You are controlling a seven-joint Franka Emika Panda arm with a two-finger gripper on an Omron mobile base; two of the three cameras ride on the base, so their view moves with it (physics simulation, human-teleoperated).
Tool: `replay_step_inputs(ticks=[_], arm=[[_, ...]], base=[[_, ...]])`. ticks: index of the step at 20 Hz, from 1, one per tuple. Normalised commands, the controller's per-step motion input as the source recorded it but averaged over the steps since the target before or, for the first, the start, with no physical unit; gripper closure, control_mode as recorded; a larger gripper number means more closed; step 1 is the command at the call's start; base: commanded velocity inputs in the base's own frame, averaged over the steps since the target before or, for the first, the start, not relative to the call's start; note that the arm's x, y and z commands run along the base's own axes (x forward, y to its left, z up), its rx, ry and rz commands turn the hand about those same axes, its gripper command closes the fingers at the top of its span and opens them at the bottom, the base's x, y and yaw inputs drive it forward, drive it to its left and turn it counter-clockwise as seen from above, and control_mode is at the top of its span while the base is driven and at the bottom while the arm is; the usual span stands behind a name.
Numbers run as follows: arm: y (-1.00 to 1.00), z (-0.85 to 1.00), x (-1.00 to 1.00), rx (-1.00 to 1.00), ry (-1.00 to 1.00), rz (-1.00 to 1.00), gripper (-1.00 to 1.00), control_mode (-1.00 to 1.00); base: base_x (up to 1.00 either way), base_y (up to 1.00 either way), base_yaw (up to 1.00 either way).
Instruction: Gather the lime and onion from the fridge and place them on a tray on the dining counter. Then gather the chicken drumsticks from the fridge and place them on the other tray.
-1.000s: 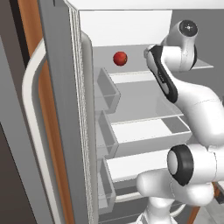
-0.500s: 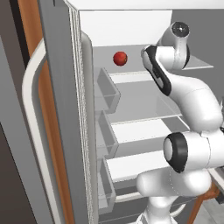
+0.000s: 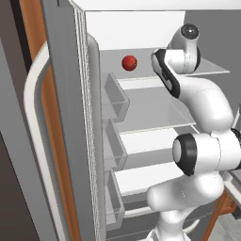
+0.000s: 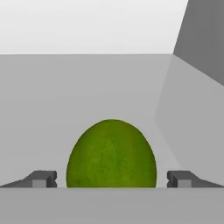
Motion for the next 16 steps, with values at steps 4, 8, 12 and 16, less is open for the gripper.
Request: replay_step_inputs(ticks=[4, 8, 12, 16], arm=[[0.00, -0.08, 0.08, 0.00, 0.00, -0.02, -1.00, -1.00], [0.00, -0.08, 0.12, 0.00, 0.00, 0.00, -1.00, -1.00], [0.00, -0.14, 0.25, 0.00, 0.00, 0.00, 1.00, -1.00], [-0.01, -0.20, 0.20, 0.00, 0.00, 0.00, 1.00, -1.00]], base=[[0.00, 0.00, 0.00], [0.00, 0.00, 0.00], [0.00, 0.00, 0.00], [0.00, 0.00, 0.00]])
